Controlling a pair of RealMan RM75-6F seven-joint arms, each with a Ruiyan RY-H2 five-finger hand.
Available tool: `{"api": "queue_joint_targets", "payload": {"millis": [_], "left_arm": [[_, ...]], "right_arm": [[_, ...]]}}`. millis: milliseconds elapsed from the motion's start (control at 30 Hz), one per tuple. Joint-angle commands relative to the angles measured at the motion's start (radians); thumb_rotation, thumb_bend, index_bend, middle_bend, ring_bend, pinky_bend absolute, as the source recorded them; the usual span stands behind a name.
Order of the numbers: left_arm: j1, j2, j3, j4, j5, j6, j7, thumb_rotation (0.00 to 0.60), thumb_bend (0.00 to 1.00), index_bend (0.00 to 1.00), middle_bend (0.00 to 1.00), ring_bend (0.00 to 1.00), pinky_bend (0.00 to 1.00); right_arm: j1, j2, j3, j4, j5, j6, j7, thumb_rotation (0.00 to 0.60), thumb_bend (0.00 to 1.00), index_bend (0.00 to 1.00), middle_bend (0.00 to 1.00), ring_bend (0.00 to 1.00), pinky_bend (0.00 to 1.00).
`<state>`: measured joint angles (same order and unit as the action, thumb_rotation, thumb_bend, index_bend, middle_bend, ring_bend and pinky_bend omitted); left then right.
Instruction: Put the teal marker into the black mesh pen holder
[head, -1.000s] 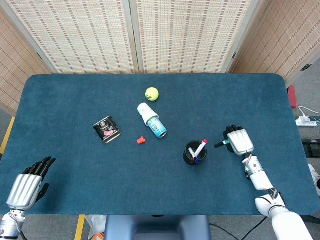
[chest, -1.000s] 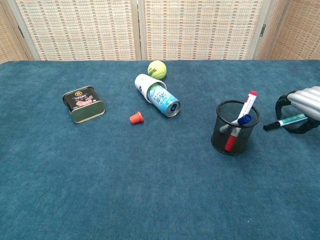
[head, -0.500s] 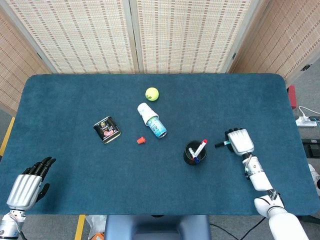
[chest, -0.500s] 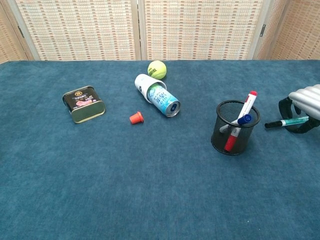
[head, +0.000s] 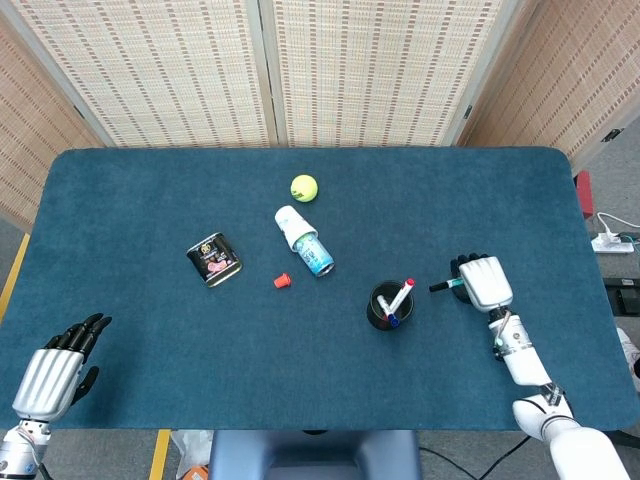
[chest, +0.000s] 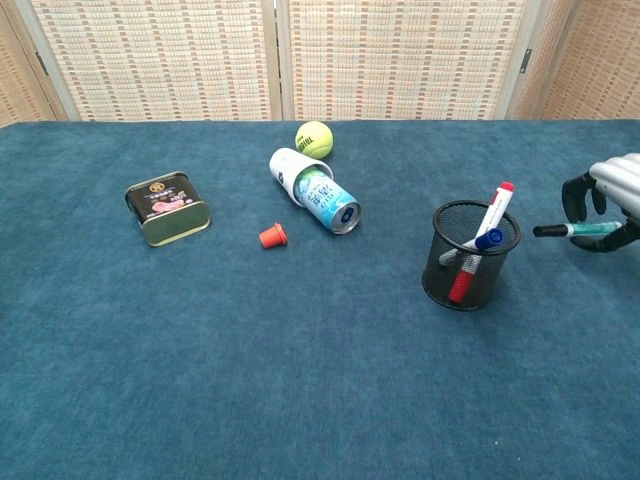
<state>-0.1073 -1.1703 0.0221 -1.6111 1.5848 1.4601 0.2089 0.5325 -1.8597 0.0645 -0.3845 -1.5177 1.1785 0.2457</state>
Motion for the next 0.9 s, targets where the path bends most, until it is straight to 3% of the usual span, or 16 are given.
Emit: {"api": "queue_joint_targets", "payload": {"millis": [33, 367, 467, 900], "left_arm": [[0.0, 0.0, 0.0, 0.0, 0.001, 0.001, 0.0, 0.6, 0.33, 0.14, 0.12, 0.2, 0.39], [-0.001, -0.002, 0.0, 0.0, -0.002, -0.003, 0.006, 0.6, 0.33, 0.14, 0.12, 0.2, 0.39], [-0.002, -0.003, 0.0, 0.001, -0.005, -0.007, 0.008, 0.6, 0.33, 0.14, 0.12, 0.2, 0.39], [-0.001, -0.003, -0.001, 0.002, -0.004, -0.003, 0.008, 0.6, 0.33, 0.14, 0.12, 0.2, 0.39]], "right_arm": [[-0.017, 0.066, 0.017, -0.115, 0.005, 0.068, 0.03, 0.6, 0.23, 0.66, 0.51, 0.5, 0.62], [-0.046, 0.313, 0.036, -0.646, 0.036, 0.037, 0.145, 0.6, 0.23, 0.67, 0.52, 0.5, 0.62], [-0.045, 0.368, 0.04, -0.756, 0.033, 0.03, 0.15, 0.6, 0.23, 0.67, 0.52, 0.5, 0.62], [-0.027, 0.488, 0.095, -1.047, 0.065, 0.014, 0.156, 0.6, 0.25, 0.67, 0.52, 0.5, 0.62]]}}
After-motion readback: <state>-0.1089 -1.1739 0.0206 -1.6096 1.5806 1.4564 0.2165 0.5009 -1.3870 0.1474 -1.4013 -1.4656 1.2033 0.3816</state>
